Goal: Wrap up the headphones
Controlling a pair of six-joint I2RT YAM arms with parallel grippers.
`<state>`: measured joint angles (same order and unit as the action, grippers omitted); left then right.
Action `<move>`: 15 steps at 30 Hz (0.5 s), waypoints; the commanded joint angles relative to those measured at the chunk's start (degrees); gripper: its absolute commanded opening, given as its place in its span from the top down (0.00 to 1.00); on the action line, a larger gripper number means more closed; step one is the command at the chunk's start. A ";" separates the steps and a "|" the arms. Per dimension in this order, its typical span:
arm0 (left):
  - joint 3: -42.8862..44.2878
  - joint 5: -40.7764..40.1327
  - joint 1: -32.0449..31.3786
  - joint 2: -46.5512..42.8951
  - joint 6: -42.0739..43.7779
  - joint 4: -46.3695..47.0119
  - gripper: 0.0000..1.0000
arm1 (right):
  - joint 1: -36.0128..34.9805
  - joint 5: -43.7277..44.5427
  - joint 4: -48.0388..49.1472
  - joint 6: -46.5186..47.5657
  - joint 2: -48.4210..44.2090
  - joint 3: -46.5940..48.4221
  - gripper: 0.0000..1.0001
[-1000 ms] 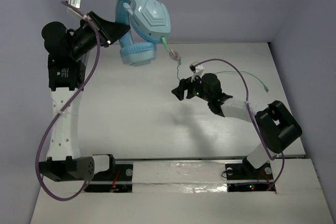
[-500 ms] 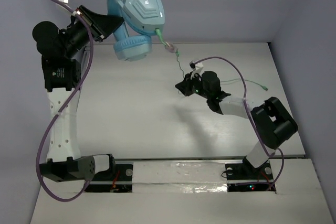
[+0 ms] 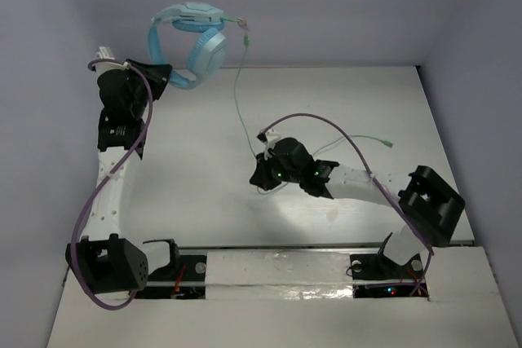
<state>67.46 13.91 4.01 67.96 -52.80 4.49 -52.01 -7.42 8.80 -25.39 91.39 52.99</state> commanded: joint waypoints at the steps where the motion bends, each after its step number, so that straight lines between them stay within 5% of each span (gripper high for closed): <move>1: -1.10 -18.37 0.47 -2.49 4.44 3.07 1.00 | -2.29 9.51 -16.06 -0.90 -5.60 1.41 1.00; 7: -6.37 -28.05 -4.25 -1.26 8.58 4.82 1.00 | -9.94 19.97 -36.90 3.58 -5.71 14.92 1.00; 15: -9.90 -32.55 -15.51 5.33 11.74 7.28 1.00 | -17.07 24.82 -50.35 13.07 -0.16 36.90 1.00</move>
<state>56.86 -16.56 -9.13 72.38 -41.71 3.46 -68.66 12.99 -33.19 -17.39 91.07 84.12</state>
